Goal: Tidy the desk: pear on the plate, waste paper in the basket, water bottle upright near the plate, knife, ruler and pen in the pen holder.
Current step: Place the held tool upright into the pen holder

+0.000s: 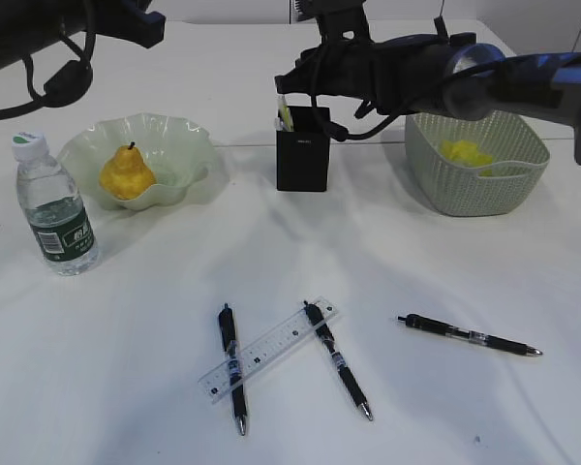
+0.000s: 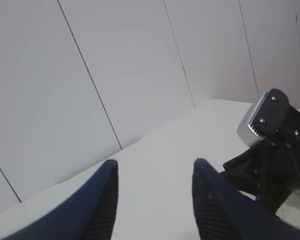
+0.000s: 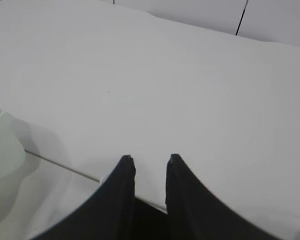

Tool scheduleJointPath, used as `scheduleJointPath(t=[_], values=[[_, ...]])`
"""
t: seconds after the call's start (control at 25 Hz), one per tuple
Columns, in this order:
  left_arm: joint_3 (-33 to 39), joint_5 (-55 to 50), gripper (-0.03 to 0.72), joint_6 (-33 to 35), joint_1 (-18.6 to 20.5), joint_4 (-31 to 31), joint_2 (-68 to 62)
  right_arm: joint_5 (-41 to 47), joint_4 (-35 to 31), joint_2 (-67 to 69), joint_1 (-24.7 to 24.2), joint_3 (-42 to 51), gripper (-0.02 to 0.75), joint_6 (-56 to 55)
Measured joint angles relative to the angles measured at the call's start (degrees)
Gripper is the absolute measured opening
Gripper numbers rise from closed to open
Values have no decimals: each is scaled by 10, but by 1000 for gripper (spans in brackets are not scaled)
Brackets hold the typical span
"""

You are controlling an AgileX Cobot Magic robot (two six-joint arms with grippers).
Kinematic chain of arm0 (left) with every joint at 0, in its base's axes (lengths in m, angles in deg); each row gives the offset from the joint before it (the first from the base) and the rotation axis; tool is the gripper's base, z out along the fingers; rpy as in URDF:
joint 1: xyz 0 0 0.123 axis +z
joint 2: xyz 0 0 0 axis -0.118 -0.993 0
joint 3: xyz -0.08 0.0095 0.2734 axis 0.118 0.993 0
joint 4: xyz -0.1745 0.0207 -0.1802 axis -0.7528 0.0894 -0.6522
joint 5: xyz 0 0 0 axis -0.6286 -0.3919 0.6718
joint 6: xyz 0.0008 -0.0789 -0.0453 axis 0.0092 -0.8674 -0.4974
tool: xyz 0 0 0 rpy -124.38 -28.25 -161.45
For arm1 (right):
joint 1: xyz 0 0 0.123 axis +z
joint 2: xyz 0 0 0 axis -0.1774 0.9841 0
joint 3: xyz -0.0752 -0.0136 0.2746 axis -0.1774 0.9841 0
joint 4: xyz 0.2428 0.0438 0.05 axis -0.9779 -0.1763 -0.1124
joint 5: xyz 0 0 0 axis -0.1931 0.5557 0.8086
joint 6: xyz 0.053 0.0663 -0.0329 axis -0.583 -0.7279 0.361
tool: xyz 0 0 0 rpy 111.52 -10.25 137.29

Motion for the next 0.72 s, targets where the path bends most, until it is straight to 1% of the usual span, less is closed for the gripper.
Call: scheduleJointPath(t=[0.16, 0.36, 0.44, 0.52, 0.6, 0.72], values=[[0, 0, 341, 0, 0, 0, 0, -3, -5, -19, 0, 49, 166, 2], [0, 0, 341, 0, 0, 0, 0, -39, -35, -63, 0, 99, 166, 2], [0, 0, 341, 0, 0, 0, 0, -48, -61, -88, 0, 118, 166, 9], [0, 0, 341, 0, 0, 0, 0, -61, -112, -112, 0, 137, 166, 27], [0, 0, 341, 0, 0, 0, 0, -87, -149, -133, 0, 157, 167, 43], [0, 0, 341, 0, 0, 0, 0, -139, -167, -162, 5, 191, 166, 50]])
